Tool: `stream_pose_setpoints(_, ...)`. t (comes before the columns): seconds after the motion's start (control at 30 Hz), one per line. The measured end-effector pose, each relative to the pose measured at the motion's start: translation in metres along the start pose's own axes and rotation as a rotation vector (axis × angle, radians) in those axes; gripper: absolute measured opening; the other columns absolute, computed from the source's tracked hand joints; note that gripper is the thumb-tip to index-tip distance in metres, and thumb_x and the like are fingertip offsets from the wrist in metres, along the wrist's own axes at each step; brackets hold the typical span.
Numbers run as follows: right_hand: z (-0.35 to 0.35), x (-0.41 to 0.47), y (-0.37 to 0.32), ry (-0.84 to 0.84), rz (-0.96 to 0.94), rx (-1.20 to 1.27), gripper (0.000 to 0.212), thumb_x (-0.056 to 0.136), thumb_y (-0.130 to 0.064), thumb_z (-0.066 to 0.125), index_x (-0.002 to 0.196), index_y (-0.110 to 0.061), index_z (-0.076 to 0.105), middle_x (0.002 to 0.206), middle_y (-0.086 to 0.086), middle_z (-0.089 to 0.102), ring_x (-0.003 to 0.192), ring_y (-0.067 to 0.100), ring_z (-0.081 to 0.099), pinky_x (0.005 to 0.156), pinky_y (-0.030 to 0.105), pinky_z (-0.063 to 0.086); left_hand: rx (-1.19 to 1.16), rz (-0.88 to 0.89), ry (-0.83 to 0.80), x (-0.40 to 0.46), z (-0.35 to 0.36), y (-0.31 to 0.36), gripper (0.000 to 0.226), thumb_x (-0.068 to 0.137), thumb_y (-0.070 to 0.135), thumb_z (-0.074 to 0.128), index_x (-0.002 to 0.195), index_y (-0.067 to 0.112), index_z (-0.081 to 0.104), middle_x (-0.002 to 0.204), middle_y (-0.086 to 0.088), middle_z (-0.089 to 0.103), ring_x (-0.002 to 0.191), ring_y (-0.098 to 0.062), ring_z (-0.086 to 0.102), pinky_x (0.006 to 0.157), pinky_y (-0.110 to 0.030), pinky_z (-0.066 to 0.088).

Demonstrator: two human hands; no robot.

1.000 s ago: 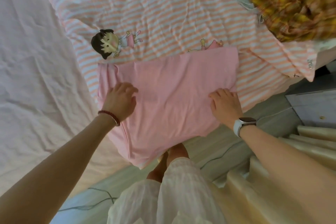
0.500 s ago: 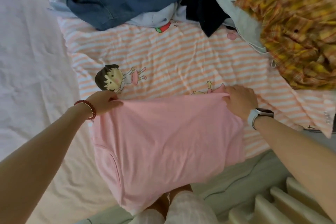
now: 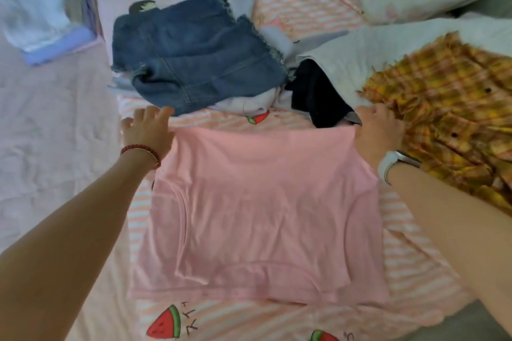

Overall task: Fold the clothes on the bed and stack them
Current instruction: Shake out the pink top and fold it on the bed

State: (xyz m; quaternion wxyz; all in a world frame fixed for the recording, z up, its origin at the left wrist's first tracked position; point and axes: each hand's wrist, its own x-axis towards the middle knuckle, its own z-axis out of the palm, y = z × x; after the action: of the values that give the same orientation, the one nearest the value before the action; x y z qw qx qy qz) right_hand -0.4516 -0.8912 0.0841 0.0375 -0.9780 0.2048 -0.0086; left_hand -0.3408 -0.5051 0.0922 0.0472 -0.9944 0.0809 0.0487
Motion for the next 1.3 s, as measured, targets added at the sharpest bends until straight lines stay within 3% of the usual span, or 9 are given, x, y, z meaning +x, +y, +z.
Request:
stream_pose_setpoints(0.13, 0.027, -0.024, -0.001, -0.09, -0.085, -0.022, 0.052, 0.09, -0.015, 0.051, 0.14, -0.015, 0.037, 0.149, 0.013, 0.028, 0.139, 0.03, 0.021, 0.109, 0.06, 0.006, -0.05, 0.072, -0.075, -0.024, 0.037, 0.017, 0.052, 0.094, 0.033, 0.044, 0.142, 0.023, 0.029, 0.154, -0.005, 0.021, 0.141, -0.025, 0.016, 0.112, -0.049, 0.014)
stream_pose_setpoints(0.27, 0.06, -0.067, -0.007, -0.215, -0.283, -0.058, 0.05, 0.093, -0.024, 0.04, 0.143, -0.021, 0.033, 0.153, 0.01, 0.023, 0.142, 0.03, 0.017, 0.111, 0.059, 0.006, 0.015, 0.165, -0.269, -0.046, 0.083, 0.027, 0.059, 0.095, 0.049, 0.027, 0.148, 0.03, 0.008, 0.158, -0.001, -0.002, 0.145, -0.024, -0.003, 0.115, -0.047, 0.007)
stream_pose_setpoints(0.43, 0.087, -0.071, 0.028, -0.47, -0.008, -0.084, 0.051, 0.097, -0.041, 0.017, 0.147, -0.036, 0.006, 0.158, -0.004, -0.002, 0.144, 0.021, -0.003, 0.114, 0.051, 0.003, -0.132, -0.108, -0.513, -0.036, 0.114, 0.001, 0.072, 0.087, 0.065, 0.031, 0.146, 0.039, -0.002, 0.156, 0.005, -0.012, 0.143, -0.029, -0.011, 0.114, -0.053, 0.006)
stream_pose_setpoints(0.57, 0.083, -0.07, 0.037, -0.381, 0.13, 0.064, 0.054, 0.098, -0.036, 0.031, 0.148, -0.02, 0.017, 0.157, 0.007, 0.007, 0.143, 0.028, 0.005, 0.115, 0.043, 0.01, -0.075, -0.16, -0.47, -0.037, 0.106, 0.014, 0.075, 0.086, 0.065, 0.033, 0.147, 0.034, 0.001, 0.157, 0.002, -0.009, 0.141, -0.037, -0.015, 0.108, -0.064, -0.006)
stream_pose_setpoints(0.77, 0.068, -0.112, 0.027, -0.15, 0.583, 0.569, 0.033, 0.088, -0.027, 0.053, 0.108, -0.002, 0.054, 0.108, 0.017, 0.054, 0.102, 0.032, 0.049, 0.083, 0.042, 0.042, -0.15, 0.099, -0.271, -0.111, 0.098, 0.099, 0.068, 0.091, 0.057, 0.03, 0.147, 0.037, -0.002, 0.157, -0.003, -0.007, 0.143, -0.031, -0.013, 0.106, -0.063, -0.01)
stream_pose_setpoints(0.9, 0.065, -0.136, 0.033, -0.305, 0.744, 0.834, 0.033, 0.084, -0.045, 0.052, 0.093, -0.014, 0.054, 0.089, -0.003, 0.056, 0.082, 0.018, 0.052, 0.074, 0.034, 0.043, -0.249, 0.354, -0.269, -0.169, 0.106, 0.151, 0.069, 0.086, 0.059, 0.038, 0.145, 0.039, 0.007, 0.157, -0.005, 0.007, 0.143, -0.038, -0.001, 0.104, -0.068, -0.004)
stream_pose_setpoints(1.0, 0.061, -0.124, 0.038, -0.336, 0.749, 0.842, 0.034, 0.085, -0.048, 0.053, 0.068, -0.019, 0.045, 0.069, -0.006, 0.046, 0.064, 0.011, 0.045, 0.056, 0.027, 0.032, -0.139, 0.383, -0.344, -0.188, 0.124, 0.166, 0.074, 0.083, 0.068, 0.029, 0.146, 0.041, 0.001, 0.155, -0.002, -0.015, 0.137, -0.035, -0.025, 0.102, -0.067, -0.012)
stream_pose_setpoints(1.17, 0.044, -0.085, 0.031, -0.339, 0.91, 1.046, 0.024, 0.088, -0.034, 0.059, 0.081, -0.013, 0.051, 0.08, 0.002, 0.053, 0.077, 0.02, 0.051, 0.074, 0.028, 0.044, -0.1, 0.383, -0.442, -0.18, 0.131, 0.166, 0.076, 0.082, 0.071, 0.027, 0.143, 0.046, -0.01, 0.154, 0.002, -0.024, 0.139, -0.032, -0.025, 0.104, -0.065, -0.01)
stream_pose_setpoints(1.3, 0.04, -0.096, 0.008, -0.257, 0.473, 0.84, 0.027, 0.09, -0.018, 0.052, 0.068, -0.014, 0.037, 0.065, 0.0, 0.038, 0.066, 0.019, 0.039, 0.055, 0.029, 0.03, -0.203, 0.415, -0.479, -0.172, 0.114, 0.157, 0.065, 0.089, 0.058, 0.037, 0.145, 0.045, 0.006, 0.156, 0.007, -0.013, 0.143, -0.024, -0.015, 0.109, -0.058, 0.0)
